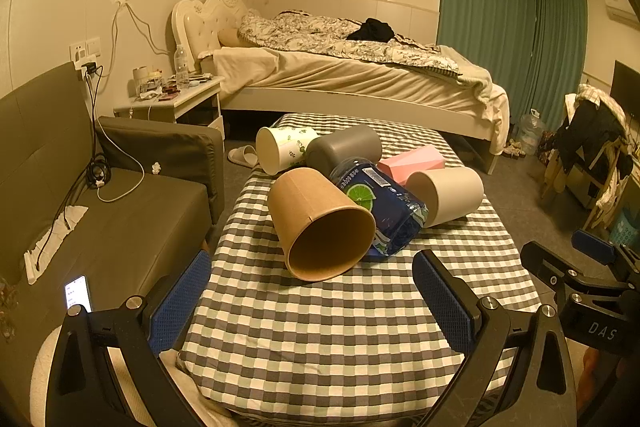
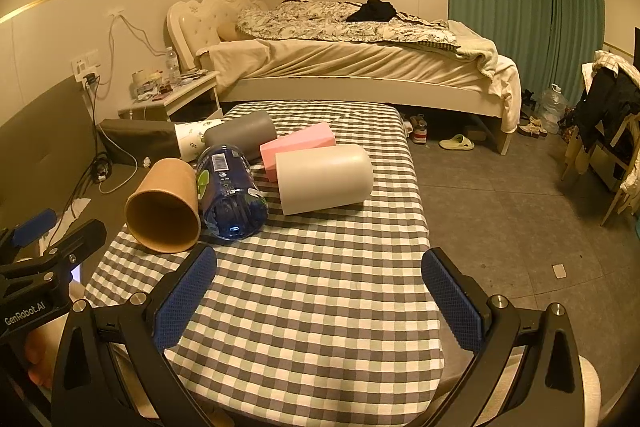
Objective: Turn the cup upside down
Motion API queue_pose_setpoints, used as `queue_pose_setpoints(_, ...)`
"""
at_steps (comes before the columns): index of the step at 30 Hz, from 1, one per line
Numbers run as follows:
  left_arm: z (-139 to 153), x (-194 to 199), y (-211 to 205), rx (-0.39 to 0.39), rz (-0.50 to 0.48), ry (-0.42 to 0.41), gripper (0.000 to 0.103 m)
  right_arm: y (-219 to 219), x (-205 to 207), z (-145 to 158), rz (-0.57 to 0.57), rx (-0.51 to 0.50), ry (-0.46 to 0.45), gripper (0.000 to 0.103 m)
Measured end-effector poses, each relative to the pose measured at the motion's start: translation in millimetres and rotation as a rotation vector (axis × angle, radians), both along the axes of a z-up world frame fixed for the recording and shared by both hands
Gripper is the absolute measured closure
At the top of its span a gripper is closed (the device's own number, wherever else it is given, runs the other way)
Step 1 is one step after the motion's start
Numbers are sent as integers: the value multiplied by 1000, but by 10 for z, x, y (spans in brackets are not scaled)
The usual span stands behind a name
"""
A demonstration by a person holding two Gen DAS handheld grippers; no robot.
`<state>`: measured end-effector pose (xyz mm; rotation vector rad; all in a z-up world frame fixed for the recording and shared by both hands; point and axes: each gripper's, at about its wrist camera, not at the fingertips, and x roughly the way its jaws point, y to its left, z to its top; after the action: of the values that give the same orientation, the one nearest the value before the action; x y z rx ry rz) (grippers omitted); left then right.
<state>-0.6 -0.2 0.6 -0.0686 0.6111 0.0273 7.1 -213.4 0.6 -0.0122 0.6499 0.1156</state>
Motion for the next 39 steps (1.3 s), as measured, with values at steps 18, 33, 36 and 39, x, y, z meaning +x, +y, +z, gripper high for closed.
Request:
queue_pose_setpoints(18, 0, 1, 1, -1, 0, 1, 0, 24, -3, -26, 4, 0, 4, 0)
queue_pose_setpoints(33, 1, 2, 0, 0, 0, 2, 0, 46, 3, -59, 12, 3, 12, 0)
queue_pose_setpoints(36, 0, 2, 0, 1, 0, 3, 0, 51, 7, -67, 17, 2, 17, 0)
queue_pose_setpoints(39, 2, 1, 1, -1, 0, 3, 0, 53, 12, -66, 18, 2, 18, 0)
